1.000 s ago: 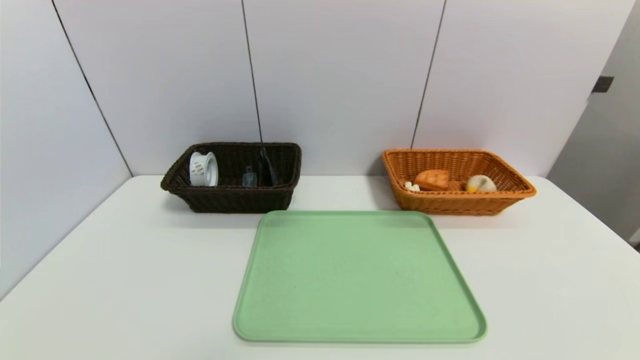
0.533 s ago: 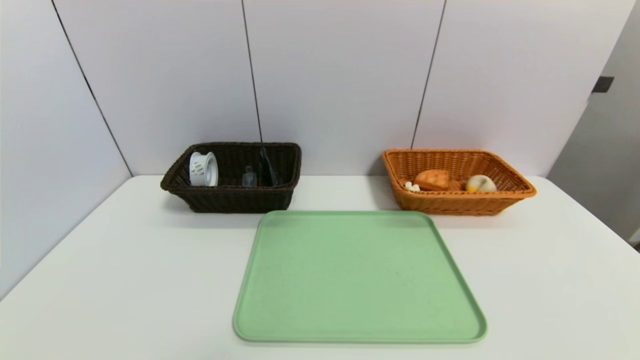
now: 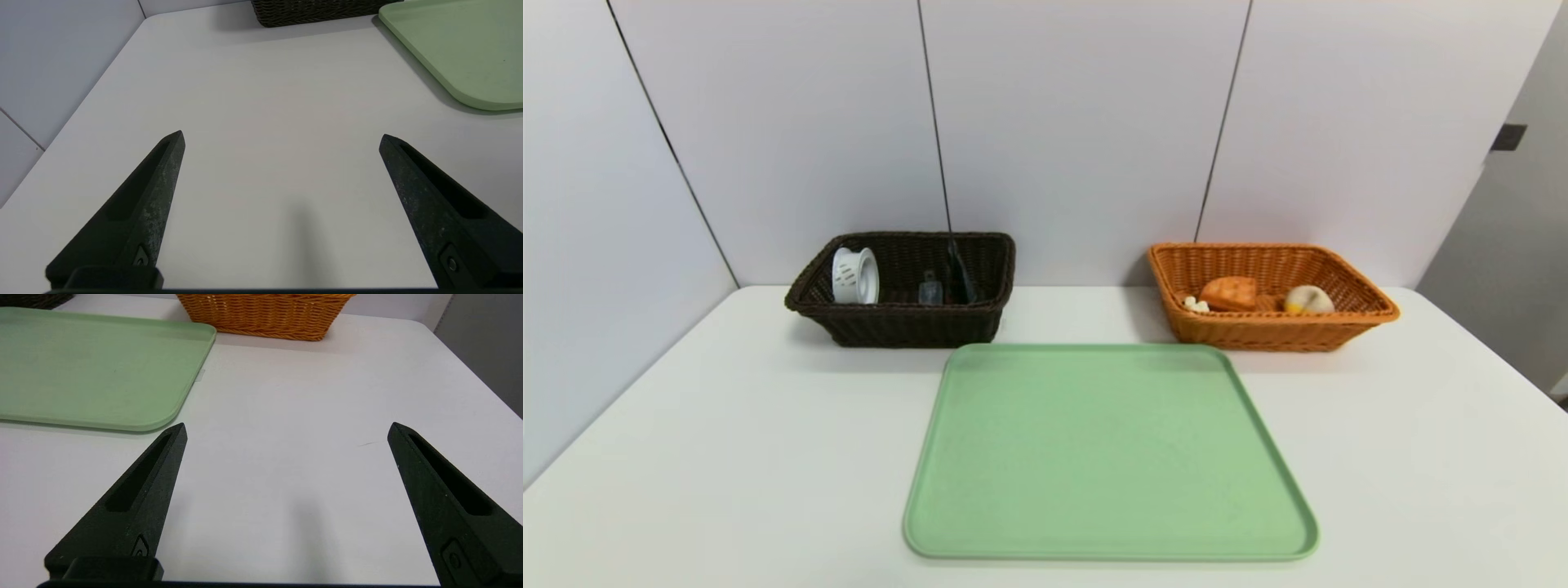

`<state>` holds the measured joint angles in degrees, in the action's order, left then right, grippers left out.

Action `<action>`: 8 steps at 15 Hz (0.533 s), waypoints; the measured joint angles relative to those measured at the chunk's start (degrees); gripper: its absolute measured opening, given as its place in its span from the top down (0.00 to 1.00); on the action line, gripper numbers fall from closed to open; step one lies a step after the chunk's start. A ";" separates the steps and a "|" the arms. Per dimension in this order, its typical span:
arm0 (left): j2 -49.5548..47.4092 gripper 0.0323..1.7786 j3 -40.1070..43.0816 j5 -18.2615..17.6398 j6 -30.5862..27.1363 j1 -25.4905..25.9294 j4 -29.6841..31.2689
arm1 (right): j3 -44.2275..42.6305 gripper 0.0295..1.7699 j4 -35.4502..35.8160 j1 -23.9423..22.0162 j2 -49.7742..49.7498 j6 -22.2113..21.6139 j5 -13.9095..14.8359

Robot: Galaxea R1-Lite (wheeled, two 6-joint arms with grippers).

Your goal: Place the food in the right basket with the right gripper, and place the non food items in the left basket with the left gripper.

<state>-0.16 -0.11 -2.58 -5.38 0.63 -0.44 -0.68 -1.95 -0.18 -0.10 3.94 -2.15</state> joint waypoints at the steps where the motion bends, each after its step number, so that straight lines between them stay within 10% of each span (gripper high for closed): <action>1: 0.00 0.05 0.06 0.28 0.83 0.02 0.04 | 0.06 0.04 0.16 0.00 0.00 -0.59 0.50; 8: 0.00 0.05 0.11 0.50 1.52 0.02 0.09 | 0.41 0.04 1.68 0.00 0.00 -2.86 2.33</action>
<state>-0.16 0.00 -2.08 -3.85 0.66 -0.35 -0.27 -0.27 -0.18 -0.10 1.07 0.18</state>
